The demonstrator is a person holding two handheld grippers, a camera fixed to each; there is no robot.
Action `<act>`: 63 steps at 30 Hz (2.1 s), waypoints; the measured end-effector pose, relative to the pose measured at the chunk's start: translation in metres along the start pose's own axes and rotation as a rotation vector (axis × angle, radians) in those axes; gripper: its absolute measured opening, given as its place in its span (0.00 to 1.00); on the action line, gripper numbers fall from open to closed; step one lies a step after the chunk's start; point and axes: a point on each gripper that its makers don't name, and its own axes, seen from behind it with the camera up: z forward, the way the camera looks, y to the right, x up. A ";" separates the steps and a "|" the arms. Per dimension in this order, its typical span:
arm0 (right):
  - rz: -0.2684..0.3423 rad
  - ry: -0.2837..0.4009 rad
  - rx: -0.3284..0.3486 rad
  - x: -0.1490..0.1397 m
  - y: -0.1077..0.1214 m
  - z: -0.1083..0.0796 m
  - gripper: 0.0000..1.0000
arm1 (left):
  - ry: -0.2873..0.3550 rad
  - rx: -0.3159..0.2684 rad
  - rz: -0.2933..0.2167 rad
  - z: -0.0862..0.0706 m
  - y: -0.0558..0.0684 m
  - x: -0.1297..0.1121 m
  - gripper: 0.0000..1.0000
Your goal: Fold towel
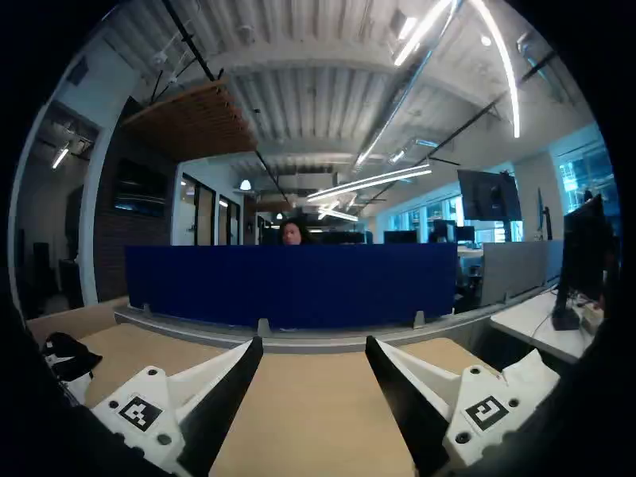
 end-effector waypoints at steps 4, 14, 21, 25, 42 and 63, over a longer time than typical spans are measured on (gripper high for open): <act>-0.006 -0.002 -0.011 -0.002 0.012 -0.004 1.00 | 0.000 0.000 0.000 0.000 0.000 0.000 0.96; -0.007 0.010 -0.027 -0.007 0.032 -0.004 1.00 | 0.000 0.000 0.000 0.000 -0.001 0.001 0.96; 0.006 0.009 -0.027 -0.019 0.043 0.002 1.00 | 0.000 0.000 0.000 -0.001 -0.001 0.000 0.96; 0.011 -0.004 -0.020 -0.031 0.047 0.001 1.00 | 0.000 0.000 0.001 -0.001 -0.001 0.000 0.96; 0.026 -0.023 -0.023 -0.120 0.066 0.000 1.00 | 0.000 0.000 0.001 -0.001 -0.001 0.000 0.96; 0.089 -0.029 -0.026 -0.167 0.072 0.001 1.00 | 0.000 0.000 0.001 -0.001 -0.001 0.000 0.96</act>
